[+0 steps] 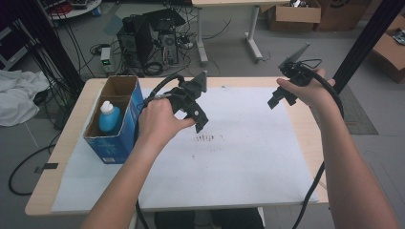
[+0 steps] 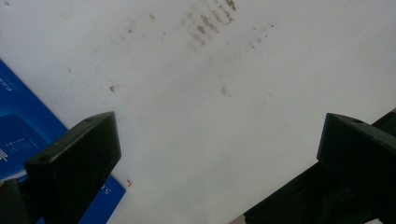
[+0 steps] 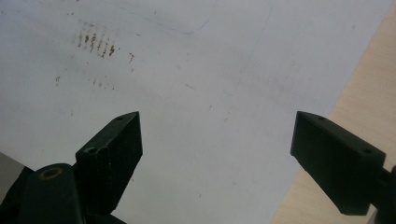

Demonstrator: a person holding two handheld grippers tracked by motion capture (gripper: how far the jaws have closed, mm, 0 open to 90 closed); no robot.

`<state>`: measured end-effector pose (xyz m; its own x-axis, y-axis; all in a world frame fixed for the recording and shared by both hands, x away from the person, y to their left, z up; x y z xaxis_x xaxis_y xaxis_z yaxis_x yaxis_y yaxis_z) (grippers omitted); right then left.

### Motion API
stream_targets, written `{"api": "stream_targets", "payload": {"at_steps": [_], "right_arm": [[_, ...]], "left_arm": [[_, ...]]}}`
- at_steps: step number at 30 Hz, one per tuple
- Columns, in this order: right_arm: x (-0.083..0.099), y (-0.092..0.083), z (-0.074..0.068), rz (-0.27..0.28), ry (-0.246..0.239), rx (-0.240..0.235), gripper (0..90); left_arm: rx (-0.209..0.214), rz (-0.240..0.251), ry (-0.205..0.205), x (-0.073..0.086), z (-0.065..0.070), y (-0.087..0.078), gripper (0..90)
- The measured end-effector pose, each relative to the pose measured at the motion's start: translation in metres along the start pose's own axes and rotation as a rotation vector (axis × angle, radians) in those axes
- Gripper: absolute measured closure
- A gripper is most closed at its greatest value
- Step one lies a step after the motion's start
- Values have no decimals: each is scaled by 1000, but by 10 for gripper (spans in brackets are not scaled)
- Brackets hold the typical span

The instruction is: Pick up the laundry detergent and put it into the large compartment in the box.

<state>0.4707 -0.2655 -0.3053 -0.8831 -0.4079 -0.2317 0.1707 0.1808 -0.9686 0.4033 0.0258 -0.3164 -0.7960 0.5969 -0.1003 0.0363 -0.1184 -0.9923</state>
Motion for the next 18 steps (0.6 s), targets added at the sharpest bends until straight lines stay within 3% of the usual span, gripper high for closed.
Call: {"api": "stream_targets", "payload": {"at_steps": [18], "right_arm": [[-1, 0, -3, -2, 0, 7, 168]], "left_arm": [[9, 19, 0, 0, 0, -2, 1]]}}
Point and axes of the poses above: each handheld gripper's, and its own axes: y roughly forward along the jaws, x roughly out of its underside, z roughly to its right, the point moved 7 cm from there along y, roughly forward along the jaws, and after that the axes turned 4 degrees about x, right-handed, at the moved point
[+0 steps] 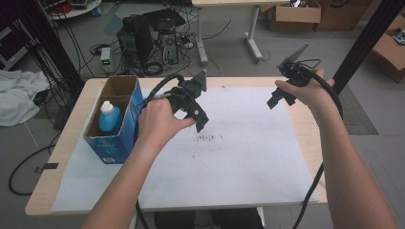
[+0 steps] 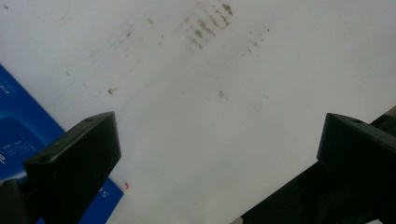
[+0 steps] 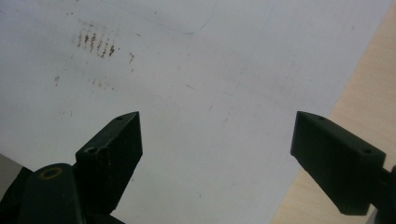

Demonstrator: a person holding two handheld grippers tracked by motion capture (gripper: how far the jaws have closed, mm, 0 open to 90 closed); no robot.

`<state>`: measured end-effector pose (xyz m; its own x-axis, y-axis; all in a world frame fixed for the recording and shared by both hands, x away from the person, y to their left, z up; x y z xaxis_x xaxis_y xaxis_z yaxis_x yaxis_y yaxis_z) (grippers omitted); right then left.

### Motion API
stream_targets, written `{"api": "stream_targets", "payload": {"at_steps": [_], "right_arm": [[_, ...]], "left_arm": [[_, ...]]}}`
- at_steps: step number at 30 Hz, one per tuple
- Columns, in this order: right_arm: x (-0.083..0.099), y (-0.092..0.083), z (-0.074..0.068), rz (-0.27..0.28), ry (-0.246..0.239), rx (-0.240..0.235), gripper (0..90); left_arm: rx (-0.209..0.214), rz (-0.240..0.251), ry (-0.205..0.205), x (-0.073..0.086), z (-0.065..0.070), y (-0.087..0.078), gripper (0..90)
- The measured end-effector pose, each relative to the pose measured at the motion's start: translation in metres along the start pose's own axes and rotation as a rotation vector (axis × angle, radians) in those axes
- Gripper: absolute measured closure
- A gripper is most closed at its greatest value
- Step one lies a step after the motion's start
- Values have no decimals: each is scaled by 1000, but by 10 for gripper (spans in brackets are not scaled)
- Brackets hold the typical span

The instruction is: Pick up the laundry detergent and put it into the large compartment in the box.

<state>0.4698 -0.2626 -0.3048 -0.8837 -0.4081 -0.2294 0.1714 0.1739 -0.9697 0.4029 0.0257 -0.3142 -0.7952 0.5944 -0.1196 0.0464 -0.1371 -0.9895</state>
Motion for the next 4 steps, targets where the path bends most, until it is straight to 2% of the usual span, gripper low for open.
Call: {"api": "stream_targets", "payload": {"at_steps": [4], "right_arm": [[0, 0, 0, 1, 1, 1, 168]], "left_arm": [[5, 3, -5, 1, -1, -1, 1]]}}
Point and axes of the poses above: each handheld gripper's, and its own axes: y roughly forward along the jaws, x roughly out of its underside, z roughly to its right, the point moved 7 cm from there along y, roughly forward along the jaws, and after that the axes turned 4 degrees about x, right-handed, at the moved point
